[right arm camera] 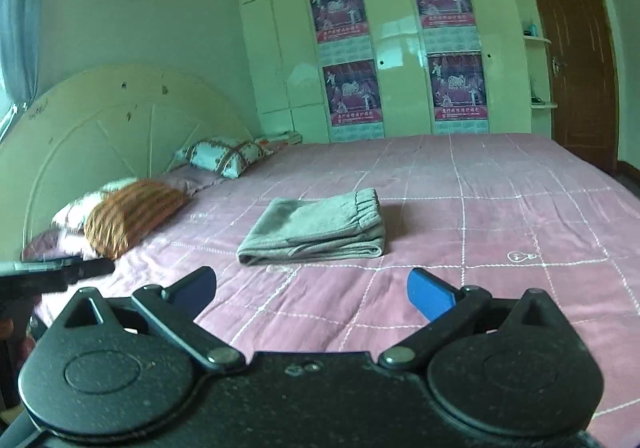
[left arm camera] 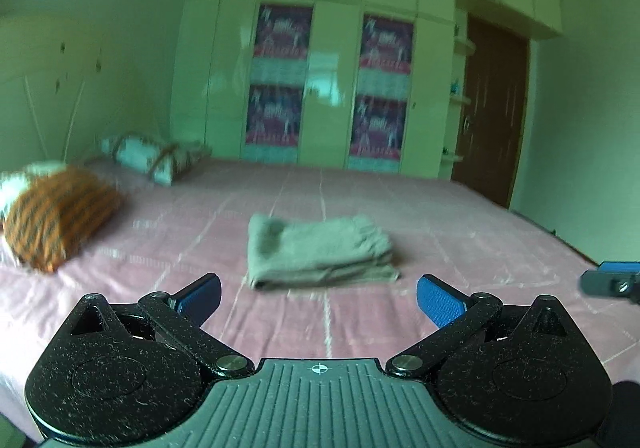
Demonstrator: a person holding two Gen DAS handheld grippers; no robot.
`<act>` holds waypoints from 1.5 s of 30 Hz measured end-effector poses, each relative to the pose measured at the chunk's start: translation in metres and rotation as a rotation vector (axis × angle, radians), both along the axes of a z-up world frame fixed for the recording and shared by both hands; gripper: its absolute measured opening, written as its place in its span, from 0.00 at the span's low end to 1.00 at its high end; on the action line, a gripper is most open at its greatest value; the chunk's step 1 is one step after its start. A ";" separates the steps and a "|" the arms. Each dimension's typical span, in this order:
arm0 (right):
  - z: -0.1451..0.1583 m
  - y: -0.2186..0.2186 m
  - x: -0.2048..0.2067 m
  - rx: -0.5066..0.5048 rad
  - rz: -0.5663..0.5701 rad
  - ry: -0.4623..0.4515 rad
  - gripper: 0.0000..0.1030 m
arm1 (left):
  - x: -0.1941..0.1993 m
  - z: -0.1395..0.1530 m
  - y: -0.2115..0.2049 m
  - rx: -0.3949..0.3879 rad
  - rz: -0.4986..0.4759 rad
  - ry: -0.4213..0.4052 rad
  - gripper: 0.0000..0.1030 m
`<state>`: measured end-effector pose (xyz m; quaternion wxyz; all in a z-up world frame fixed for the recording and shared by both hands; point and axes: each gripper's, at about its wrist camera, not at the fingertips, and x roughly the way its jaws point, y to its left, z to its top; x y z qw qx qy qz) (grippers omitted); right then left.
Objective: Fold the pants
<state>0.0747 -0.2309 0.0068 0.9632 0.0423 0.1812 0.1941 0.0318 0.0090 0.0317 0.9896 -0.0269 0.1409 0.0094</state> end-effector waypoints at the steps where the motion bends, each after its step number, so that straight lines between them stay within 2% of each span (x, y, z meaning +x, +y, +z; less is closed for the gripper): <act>1: 0.002 0.001 -0.007 -0.001 -0.009 -0.016 0.94 | -0.007 0.002 -0.005 0.008 -0.004 -0.005 1.00; 3: 0.005 -0.001 -0.019 0.023 0.003 -0.024 0.94 | -0.020 0.002 -0.010 0.021 0.004 -0.018 1.00; 7: 0.008 -0.002 -0.036 0.042 -0.018 -0.056 0.94 | -0.041 0.000 -0.005 -0.055 0.018 -0.029 1.00; 10: 0.012 0.000 -0.042 0.052 -0.032 -0.078 0.94 | -0.046 0.002 -0.008 -0.035 0.011 -0.042 1.00; 14: 0.018 0.000 -0.043 0.080 -0.050 -0.086 0.94 | -0.044 0.003 -0.010 -0.035 -0.014 -0.046 1.00; 29: 0.015 0.000 -0.045 0.086 -0.053 -0.073 0.94 | -0.049 0.006 -0.027 -0.007 -0.034 -0.055 1.00; 45: 0.015 -0.002 -0.045 0.080 -0.046 -0.073 0.94 | -0.050 0.009 -0.027 -0.018 -0.037 -0.051 1.00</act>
